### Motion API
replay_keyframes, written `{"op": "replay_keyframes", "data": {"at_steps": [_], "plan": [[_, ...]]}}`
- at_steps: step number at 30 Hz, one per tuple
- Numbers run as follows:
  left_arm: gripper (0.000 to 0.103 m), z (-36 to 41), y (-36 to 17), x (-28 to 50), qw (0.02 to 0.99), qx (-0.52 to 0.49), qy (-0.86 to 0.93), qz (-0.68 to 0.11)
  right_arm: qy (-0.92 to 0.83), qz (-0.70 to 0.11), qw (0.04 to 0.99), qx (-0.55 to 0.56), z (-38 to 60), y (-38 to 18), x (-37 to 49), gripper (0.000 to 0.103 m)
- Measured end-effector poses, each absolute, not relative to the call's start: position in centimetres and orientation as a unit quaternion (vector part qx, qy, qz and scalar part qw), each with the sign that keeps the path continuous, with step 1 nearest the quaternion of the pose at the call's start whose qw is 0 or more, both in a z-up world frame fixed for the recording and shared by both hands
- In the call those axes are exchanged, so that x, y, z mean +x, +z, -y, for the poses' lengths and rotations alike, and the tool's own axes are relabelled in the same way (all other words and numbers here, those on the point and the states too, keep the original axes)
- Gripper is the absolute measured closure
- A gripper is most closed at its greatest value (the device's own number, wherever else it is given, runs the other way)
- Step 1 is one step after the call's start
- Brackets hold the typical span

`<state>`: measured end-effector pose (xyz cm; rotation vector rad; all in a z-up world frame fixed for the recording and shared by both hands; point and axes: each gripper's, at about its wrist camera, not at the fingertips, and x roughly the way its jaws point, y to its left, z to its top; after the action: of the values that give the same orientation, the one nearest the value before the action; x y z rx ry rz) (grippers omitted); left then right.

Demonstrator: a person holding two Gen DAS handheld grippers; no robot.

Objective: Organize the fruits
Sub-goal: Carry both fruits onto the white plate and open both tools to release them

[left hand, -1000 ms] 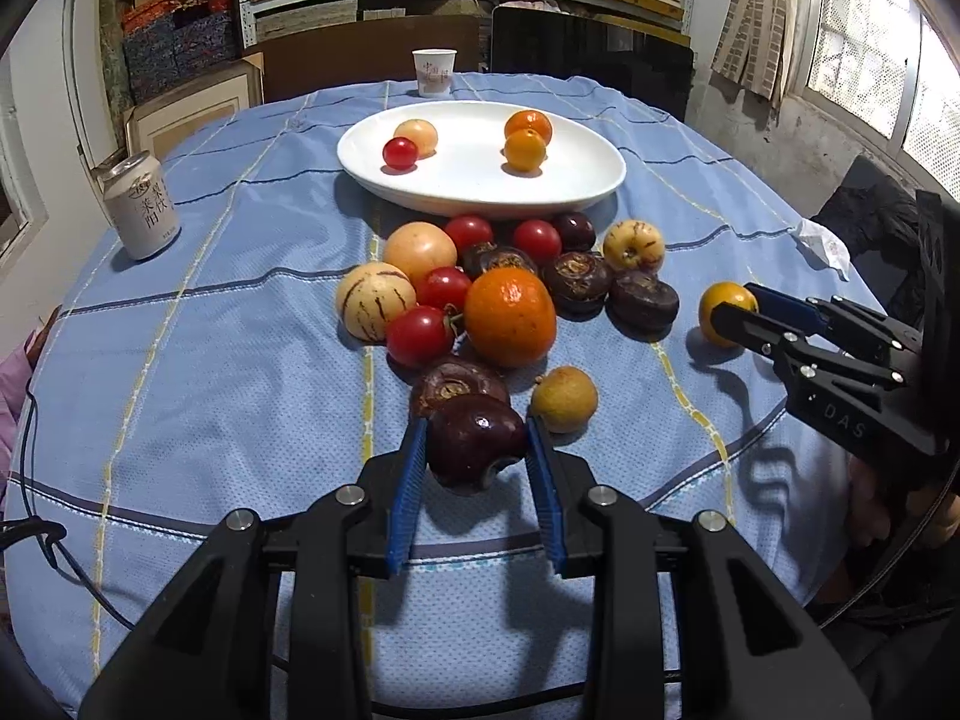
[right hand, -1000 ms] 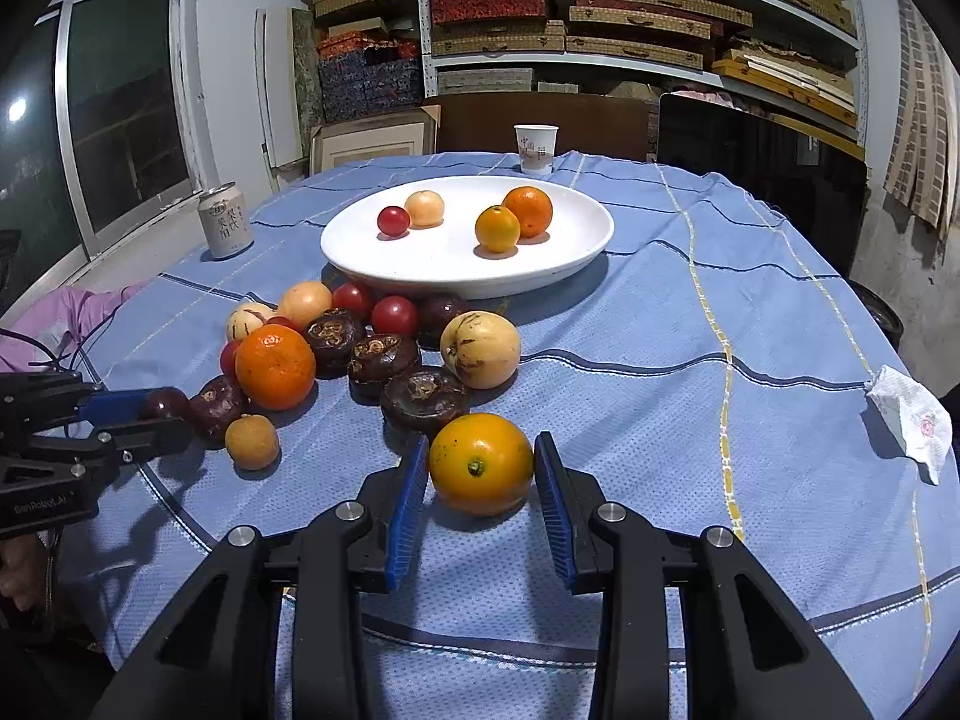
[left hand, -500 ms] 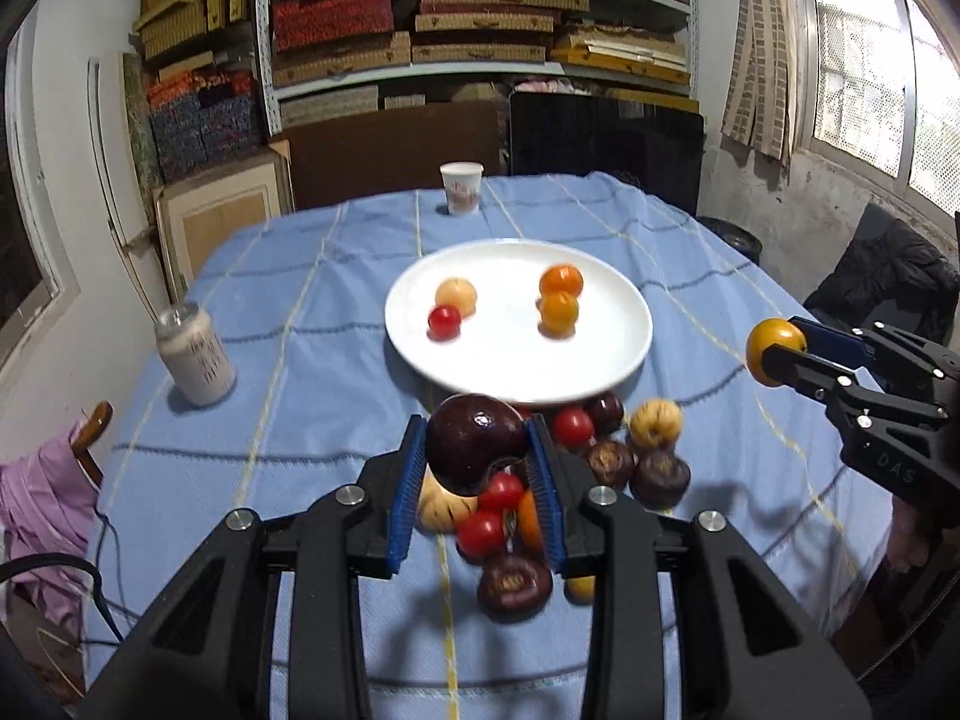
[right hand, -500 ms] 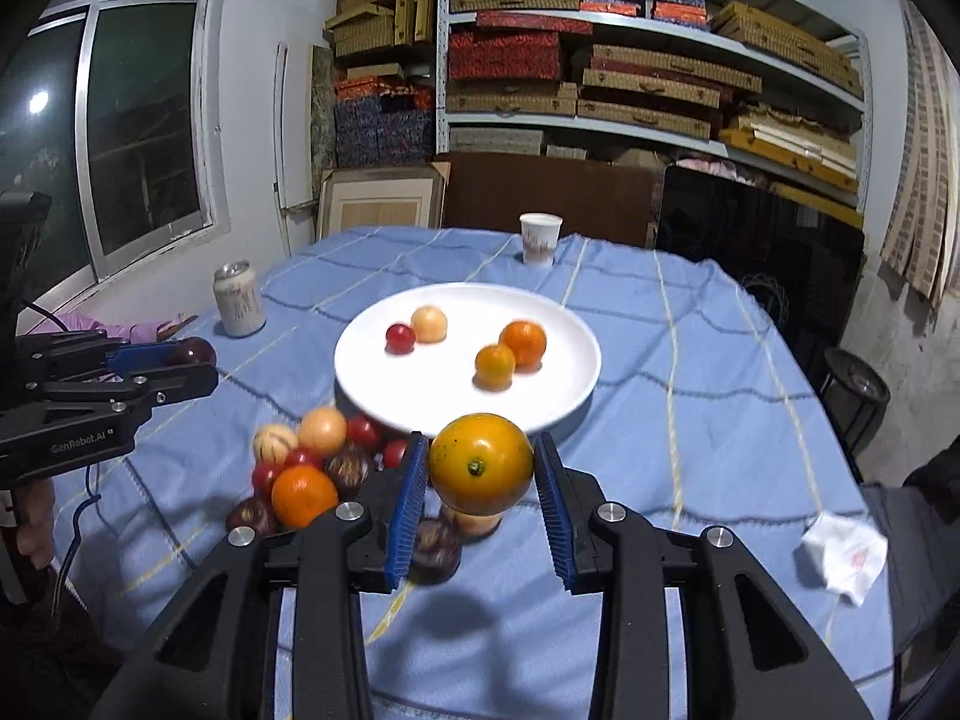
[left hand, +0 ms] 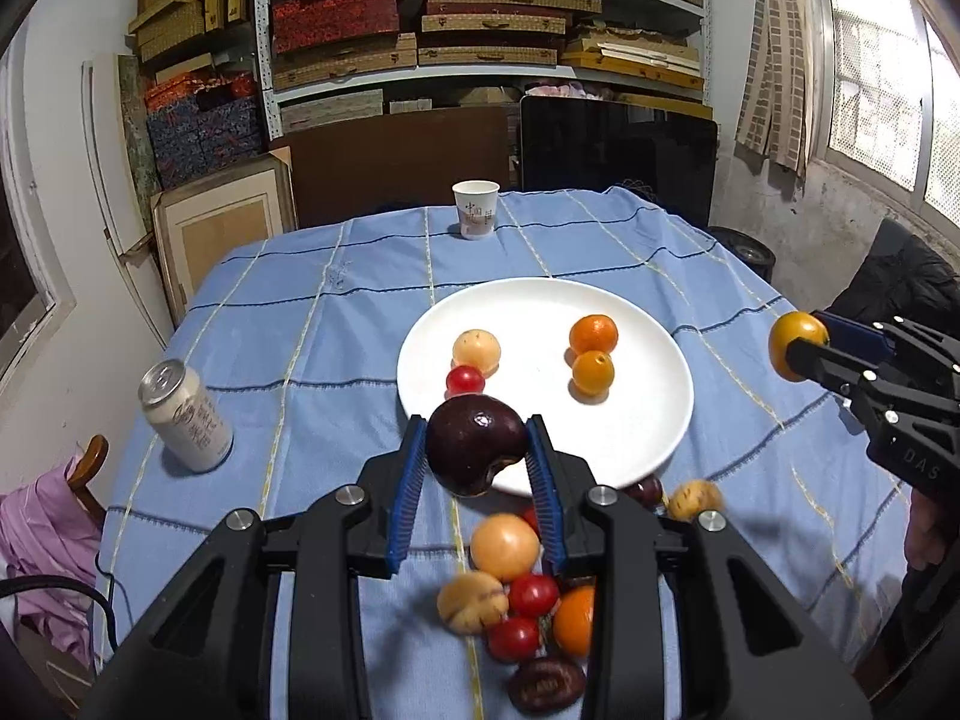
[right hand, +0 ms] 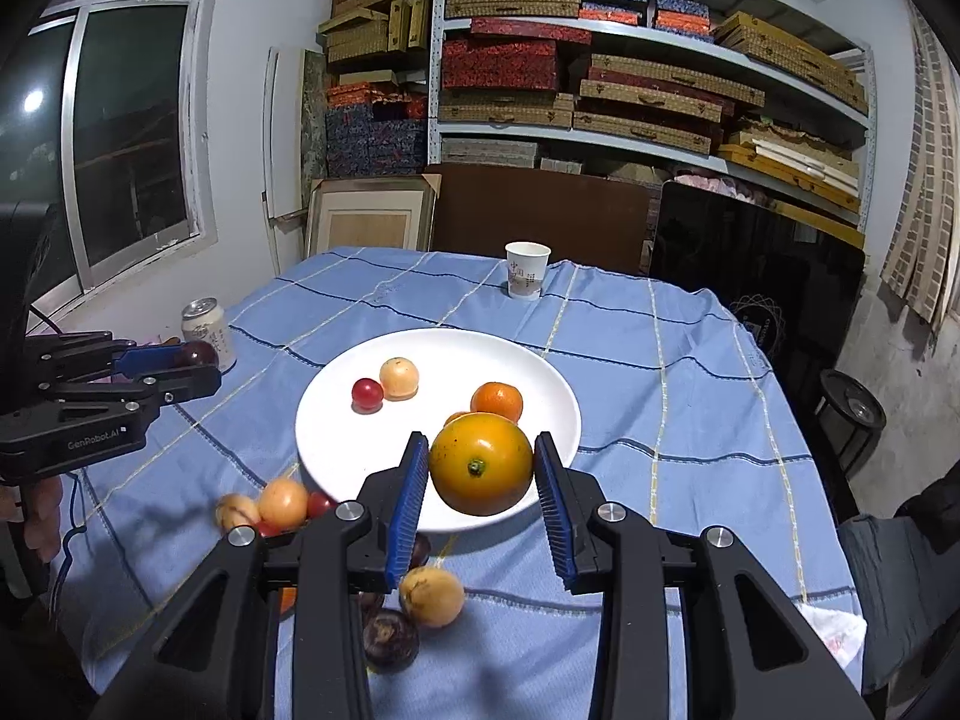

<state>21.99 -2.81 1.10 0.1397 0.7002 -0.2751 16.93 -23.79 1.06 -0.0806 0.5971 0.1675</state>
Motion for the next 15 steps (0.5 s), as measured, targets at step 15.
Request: {"op": "replay_keyframes", "data": {"at_steps": [15], "plan": [[0.070, 8.2, -6.8, 33.7, 0.885, 0.067, -0.156, -0.433, 0.061, -0.381, 0.921, -0.046, 23.6, -6.1, 29.7, 0.066]]}}
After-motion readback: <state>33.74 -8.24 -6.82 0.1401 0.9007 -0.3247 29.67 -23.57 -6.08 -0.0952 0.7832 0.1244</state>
